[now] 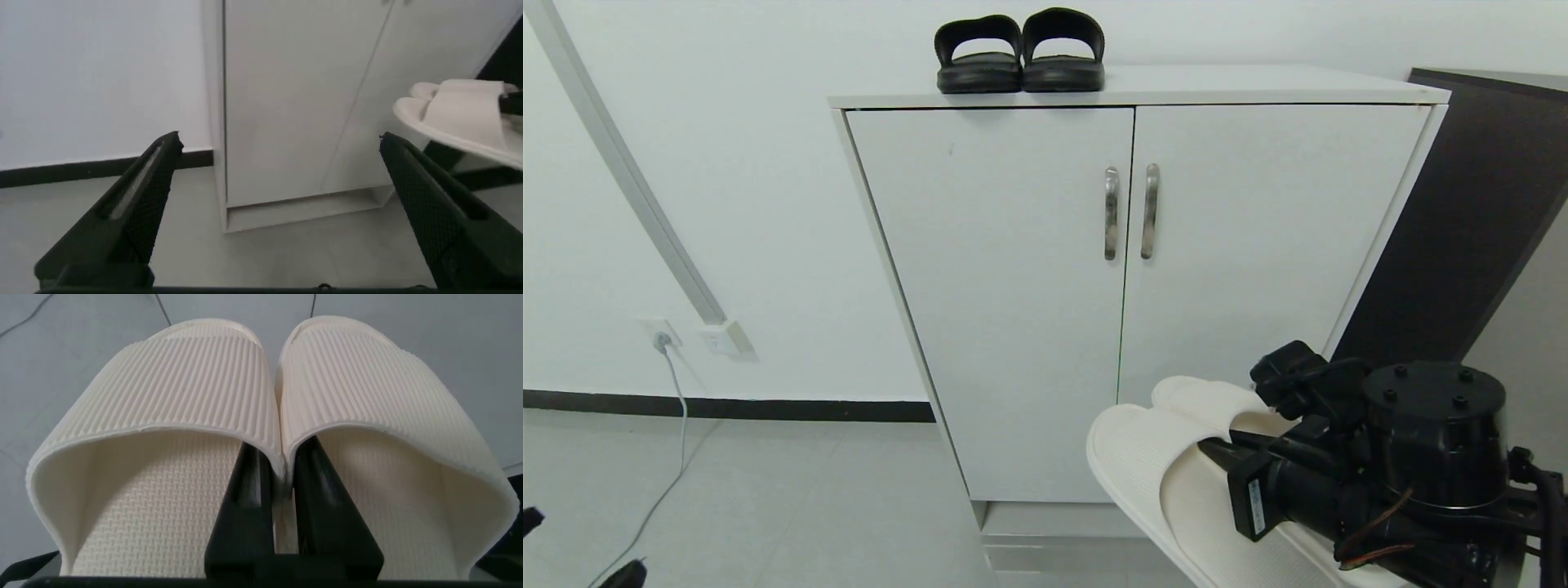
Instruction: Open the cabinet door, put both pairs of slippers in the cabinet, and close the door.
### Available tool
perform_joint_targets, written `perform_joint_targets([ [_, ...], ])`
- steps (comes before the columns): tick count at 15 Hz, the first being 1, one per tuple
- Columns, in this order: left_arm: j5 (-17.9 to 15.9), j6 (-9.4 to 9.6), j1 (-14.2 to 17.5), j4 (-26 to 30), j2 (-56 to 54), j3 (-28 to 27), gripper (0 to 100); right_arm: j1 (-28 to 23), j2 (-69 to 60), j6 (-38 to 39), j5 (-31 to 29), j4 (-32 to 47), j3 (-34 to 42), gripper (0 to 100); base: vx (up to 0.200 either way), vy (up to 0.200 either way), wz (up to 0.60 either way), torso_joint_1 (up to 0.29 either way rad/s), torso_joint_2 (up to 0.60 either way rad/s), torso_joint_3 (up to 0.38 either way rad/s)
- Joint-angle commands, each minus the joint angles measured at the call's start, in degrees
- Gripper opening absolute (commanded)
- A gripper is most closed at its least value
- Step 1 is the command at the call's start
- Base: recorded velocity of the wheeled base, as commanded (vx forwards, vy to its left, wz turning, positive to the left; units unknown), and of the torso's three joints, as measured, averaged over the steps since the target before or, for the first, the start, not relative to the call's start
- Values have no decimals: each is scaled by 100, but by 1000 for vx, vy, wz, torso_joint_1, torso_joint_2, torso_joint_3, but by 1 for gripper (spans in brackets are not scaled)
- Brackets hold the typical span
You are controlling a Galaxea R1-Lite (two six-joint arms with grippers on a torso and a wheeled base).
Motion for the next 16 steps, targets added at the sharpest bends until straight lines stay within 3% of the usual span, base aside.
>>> perform_joint_targets([
  [1, -318, -1, -6, -999, 1566, -178, 100, 82, -3, -3, -1, -3, 2, 0, 0, 0, 0, 0, 0, 0],
  [2, -397, -1, -33, -1527, 2032, -222, 100, 91, -3, -3, -1, -3, 2, 0, 0, 0, 0, 0, 0, 0],
  [3, -458, -1, -252, -1957, 2436, -274, 100, 91, -3, 6, -1, -3, -7, 0, 0, 0, 0, 0, 0, 0],
  [6, -406, -1, -1219, -2792, 3623, -661, 100, 91, -12, 6, -1, -12, -16, 0, 0, 0, 0, 0, 0, 0],
  [8, -54, -36, -1825, -2959, 4291, -1232, 100, 91, -12, 6, -1, -12, -16, 0, 0, 0, 0, 0, 0, 0],
  [10, 245, -247, -2511, -2968, 4836, -1883, 100, 91, -12, 6, -1, -12, -25, 0, 0, 0, 0, 0, 0, 0],
  [12, 254, -687, -3109, -2968, 5310, -2533, 100, 91, -21, 6, -1, -12, -25, 0, 0, 0, 0, 0, 0, 0],
  [14, 218, -889, -3434, -2959, 5688, -3008, 100, 91, -21, 6, -1, -12, -16, 0, 0, 0, 0, 0, 0, 0],
  [16, 174, -889, -3750, -2977, 6382, -3720, 100, 91, -21, 6, -10, -3, -7, 0, 0, 0, 0, 0, 0, 0],
])
